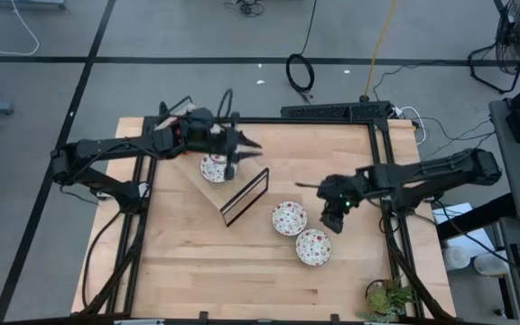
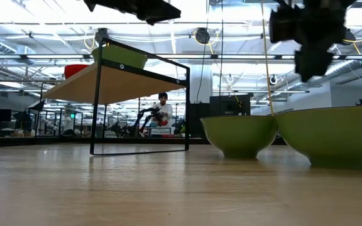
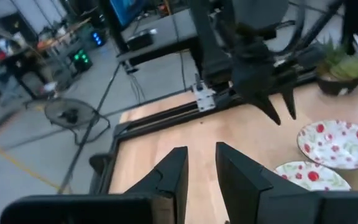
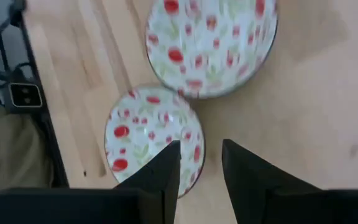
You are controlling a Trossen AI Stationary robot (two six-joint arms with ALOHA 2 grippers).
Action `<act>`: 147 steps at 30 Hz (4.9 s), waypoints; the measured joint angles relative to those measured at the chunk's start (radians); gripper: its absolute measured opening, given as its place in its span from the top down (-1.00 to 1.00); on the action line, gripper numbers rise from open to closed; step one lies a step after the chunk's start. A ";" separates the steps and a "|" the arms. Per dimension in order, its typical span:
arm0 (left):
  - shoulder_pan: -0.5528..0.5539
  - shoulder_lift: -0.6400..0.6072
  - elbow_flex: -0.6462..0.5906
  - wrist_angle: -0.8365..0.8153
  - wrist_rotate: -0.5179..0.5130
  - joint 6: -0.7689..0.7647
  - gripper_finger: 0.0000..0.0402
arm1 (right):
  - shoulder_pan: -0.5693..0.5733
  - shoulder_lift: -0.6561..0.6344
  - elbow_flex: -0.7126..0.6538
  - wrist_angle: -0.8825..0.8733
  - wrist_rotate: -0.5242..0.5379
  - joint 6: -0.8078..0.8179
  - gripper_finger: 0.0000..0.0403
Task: Pick & Place Mini bowls
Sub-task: Stack the bottom white patterned bowl on the white patterned bowl on the shelf
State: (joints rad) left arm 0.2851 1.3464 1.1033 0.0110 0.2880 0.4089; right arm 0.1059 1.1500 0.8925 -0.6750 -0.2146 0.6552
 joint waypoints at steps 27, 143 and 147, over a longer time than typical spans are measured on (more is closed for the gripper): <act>-0.095 -0.023 -0.001 0.121 -0.360 -0.032 0.56 | 0.171 0.010 -0.323 0.300 0.054 0.172 0.35; -0.097 0.333 0.001 0.759 -0.442 0.125 -0.56 | -0.506 0.053 -0.587 2.241 0.511 -1.049 1.00; -0.095 0.379 0.001 0.821 -0.418 0.124 -0.52 | -0.505 0.053 -0.587 2.238 0.497 -1.039 1.00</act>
State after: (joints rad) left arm 0.1902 1.7253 1.1042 0.8320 -0.1300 0.5330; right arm -0.3996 1.2030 0.3054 1.5633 0.2822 -0.3838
